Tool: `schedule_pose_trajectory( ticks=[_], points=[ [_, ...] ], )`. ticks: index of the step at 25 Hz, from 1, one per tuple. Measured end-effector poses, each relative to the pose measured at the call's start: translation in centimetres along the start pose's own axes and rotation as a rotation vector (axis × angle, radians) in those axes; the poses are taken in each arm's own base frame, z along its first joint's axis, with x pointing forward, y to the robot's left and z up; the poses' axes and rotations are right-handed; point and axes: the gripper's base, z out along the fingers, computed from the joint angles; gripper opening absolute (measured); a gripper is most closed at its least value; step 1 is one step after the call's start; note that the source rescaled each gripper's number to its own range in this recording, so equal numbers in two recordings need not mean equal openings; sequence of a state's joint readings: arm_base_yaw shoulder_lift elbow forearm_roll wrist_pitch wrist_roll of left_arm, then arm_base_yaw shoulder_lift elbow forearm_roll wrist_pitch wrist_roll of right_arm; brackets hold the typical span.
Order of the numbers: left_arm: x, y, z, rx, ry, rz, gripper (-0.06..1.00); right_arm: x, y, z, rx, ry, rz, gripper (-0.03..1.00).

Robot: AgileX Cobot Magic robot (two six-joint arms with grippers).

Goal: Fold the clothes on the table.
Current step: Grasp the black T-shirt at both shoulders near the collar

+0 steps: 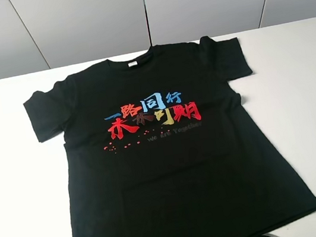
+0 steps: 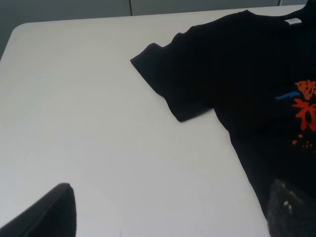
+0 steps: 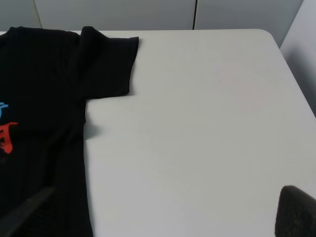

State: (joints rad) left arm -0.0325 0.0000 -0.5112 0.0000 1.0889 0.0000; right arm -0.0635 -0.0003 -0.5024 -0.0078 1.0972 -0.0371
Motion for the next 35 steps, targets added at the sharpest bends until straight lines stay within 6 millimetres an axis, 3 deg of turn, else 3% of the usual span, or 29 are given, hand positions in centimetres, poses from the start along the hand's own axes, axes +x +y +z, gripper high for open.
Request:
schedule_pose_trajectory(
  ticks=[35],
  points=[
    [0.00,-0.04,0.00,0.005,0.000,-0.002,1.00,0.00,0.00,0.00,0.000,0.000,0.002,0.93]
  ],
)
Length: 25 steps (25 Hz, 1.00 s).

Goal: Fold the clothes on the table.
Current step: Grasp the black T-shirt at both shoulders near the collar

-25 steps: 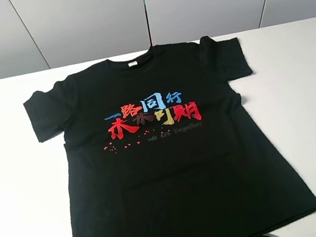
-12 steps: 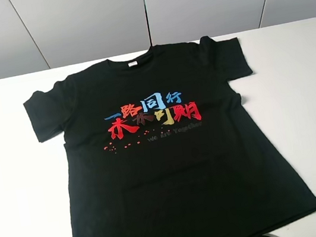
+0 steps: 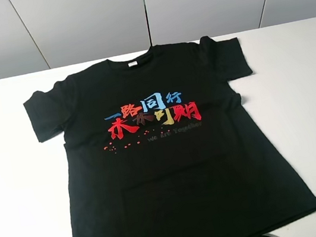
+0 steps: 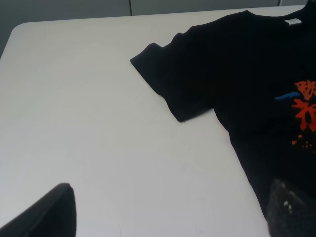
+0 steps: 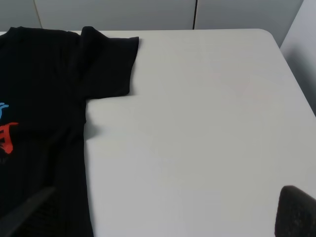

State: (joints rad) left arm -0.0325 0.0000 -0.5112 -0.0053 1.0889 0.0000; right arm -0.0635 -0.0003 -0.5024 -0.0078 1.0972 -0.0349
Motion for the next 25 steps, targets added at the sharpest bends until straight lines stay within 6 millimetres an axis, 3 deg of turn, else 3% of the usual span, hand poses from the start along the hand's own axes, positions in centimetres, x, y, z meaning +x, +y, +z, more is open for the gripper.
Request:
schedule_pose_trajectory(
  ticks=[16,21,25],
  points=[
    [-0.1,0.0,0.2,-0.005,0.013,-0.013,1.00,-0.6,0.0,-0.5,0.001,-0.038,-0.004,0.93],
    [-2.5,-0.1,1.9,0.013,0.084,0.037,1.00,-4.6,-0.2,0.1,0.001,-0.017,-0.083,0.93],
    [-5.9,-0.5,3.7,0.056,0.073,0.051,1.00,-9.1,-0.3,2.5,-0.016,0.112,-0.197,0.93]
  ],
)
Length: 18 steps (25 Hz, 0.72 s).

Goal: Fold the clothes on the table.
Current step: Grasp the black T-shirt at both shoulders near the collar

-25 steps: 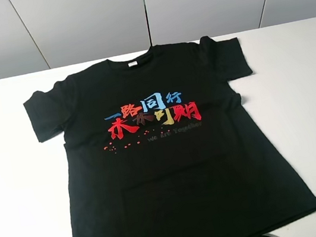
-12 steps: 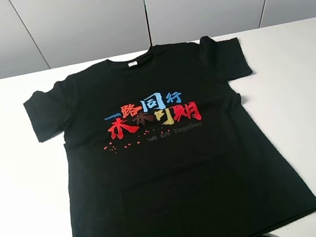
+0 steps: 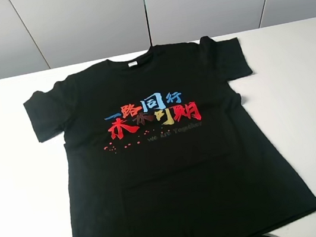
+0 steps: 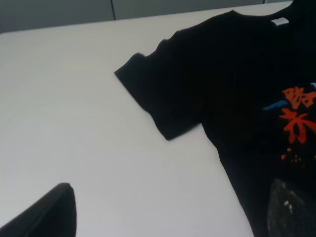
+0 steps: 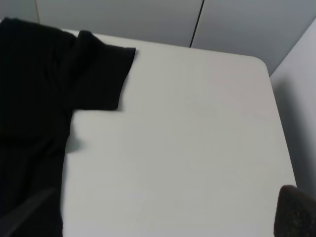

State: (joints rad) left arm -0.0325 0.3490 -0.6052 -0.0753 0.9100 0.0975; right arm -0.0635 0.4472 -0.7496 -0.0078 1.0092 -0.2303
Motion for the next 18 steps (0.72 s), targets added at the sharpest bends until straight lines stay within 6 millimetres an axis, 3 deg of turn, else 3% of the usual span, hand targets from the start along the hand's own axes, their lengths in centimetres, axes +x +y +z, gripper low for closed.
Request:
schedule_pose_trajectory(
  ticks=[4,9,18],
  points=[
    [-3.0,0.1,2.7,0.026,0.039,0.073,1.00,-4.3,-0.4,3.4,-0.102,0.131,-0.101,0.93],
    [-5.7,-0.3,7.4,0.140,0.135,0.169,1.00,-8.3,0.9,8.1,-0.307,0.186,-0.243,0.93],
    [-6.8,-2.8,16.3,0.378,0.356,0.290,1.00,-9.8,4.8,18.2,-0.452,0.302,-0.444,0.93]
  ],
)
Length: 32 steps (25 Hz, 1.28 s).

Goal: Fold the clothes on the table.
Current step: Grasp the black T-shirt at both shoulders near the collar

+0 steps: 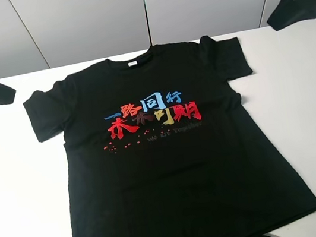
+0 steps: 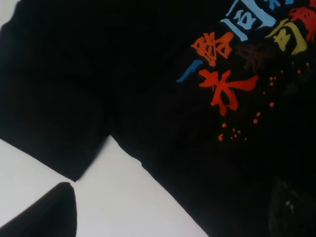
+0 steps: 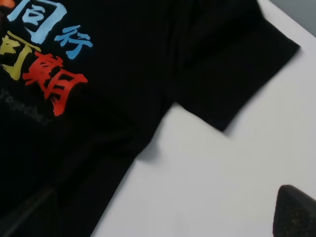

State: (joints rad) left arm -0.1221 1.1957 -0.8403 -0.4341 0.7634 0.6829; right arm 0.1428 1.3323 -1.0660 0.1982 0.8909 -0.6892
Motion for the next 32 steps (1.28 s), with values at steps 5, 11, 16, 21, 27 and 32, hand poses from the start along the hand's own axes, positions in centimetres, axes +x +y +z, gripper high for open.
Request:
schedule_pose_trajectory(
  ticks=[5,11,16,21,27,32],
  points=[
    [-1.5,-0.3,3.4,0.068,0.081,0.097,1.00,-1.5,-0.6,4.3,-0.059,0.069,-0.031,0.91],
    [-2.1,-0.7,6.7,0.104,0.171,0.237,1.00,-1.7,-1.9,7.1,-0.022,0.149,-0.144,0.91],
    [-1.6,0.0,9.0,0.085,0.229,0.272,1.00,-1.4,-3.1,7.4,0.075,0.206,-0.271,0.91],
    [-1.2,0.5,10.8,0.090,0.265,0.283,1.00,-1.4,-3.4,8.6,0.083,0.219,-0.318,0.91],
    [-0.4,0.8,12.7,0.112,0.319,0.301,1.00,-0.3,-3.4,12.8,0.000,0.307,-0.353,0.91],
    [-1.3,0.1,14.1,0.131,0.330,0.387,1.00,0.6,-3.3,15.4,-0.057,0.364,-0.366,0.91]
  ],
)
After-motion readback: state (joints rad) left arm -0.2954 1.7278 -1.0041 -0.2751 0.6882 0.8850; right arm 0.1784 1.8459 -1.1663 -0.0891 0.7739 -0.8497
